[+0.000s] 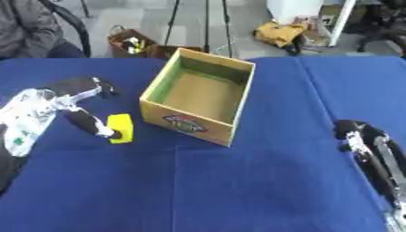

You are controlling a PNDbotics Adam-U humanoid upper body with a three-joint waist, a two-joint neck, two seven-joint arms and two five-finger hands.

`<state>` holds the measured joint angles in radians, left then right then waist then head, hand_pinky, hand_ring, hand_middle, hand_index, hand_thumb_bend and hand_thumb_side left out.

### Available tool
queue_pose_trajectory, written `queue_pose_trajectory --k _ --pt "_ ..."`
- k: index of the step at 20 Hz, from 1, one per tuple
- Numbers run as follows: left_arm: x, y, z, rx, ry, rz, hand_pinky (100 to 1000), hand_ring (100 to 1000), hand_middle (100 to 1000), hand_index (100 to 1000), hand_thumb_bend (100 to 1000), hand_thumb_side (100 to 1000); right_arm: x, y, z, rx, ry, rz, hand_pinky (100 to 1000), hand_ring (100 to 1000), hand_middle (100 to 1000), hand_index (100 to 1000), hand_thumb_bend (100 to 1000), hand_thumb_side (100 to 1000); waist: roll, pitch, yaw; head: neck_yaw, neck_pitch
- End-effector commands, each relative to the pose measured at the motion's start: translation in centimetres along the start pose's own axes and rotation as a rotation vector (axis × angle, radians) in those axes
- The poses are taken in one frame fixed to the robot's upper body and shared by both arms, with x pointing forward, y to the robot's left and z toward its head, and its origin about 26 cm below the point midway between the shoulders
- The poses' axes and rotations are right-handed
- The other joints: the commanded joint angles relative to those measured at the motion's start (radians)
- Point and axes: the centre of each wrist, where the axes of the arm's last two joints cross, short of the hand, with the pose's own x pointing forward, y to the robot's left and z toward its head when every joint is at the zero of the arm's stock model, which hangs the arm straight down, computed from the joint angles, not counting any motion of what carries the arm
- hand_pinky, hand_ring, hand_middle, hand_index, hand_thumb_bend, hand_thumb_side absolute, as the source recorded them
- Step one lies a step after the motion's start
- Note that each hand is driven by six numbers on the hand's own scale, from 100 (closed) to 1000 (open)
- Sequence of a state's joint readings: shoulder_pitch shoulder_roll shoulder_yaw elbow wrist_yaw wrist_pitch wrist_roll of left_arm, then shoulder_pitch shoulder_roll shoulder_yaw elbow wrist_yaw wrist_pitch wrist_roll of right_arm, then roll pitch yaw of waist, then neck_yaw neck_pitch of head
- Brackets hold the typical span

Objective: Pick up objects on the table and place them in the box.

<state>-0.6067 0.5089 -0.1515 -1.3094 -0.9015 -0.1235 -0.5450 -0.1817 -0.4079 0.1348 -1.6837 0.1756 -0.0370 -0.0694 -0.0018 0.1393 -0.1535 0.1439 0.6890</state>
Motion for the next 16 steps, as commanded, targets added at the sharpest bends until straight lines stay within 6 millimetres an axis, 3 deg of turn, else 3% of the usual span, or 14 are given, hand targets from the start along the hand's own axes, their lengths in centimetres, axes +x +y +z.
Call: queue_pose_trajectory --k 1,16 --pt "-0.22 0.84 0.19 0.014 0.004 -0.020 777 744 746 858 740 505 0.33 -0.69 -0.32 -0.014 -0.017 0.005 615 722 663 785 100 978 -0.001 -0.011 -0.001 0.002 -0.004" --pt "-0.18 0.34 0.00 -0.003 -0.025 -0.007 762 713 708 833 710 510 0.33 -0.65 -0.33 -0.012 -0.018 0.004 615 722 663 785 100 978 -0.001 -0.011 -0.001 0.003 -0.004"
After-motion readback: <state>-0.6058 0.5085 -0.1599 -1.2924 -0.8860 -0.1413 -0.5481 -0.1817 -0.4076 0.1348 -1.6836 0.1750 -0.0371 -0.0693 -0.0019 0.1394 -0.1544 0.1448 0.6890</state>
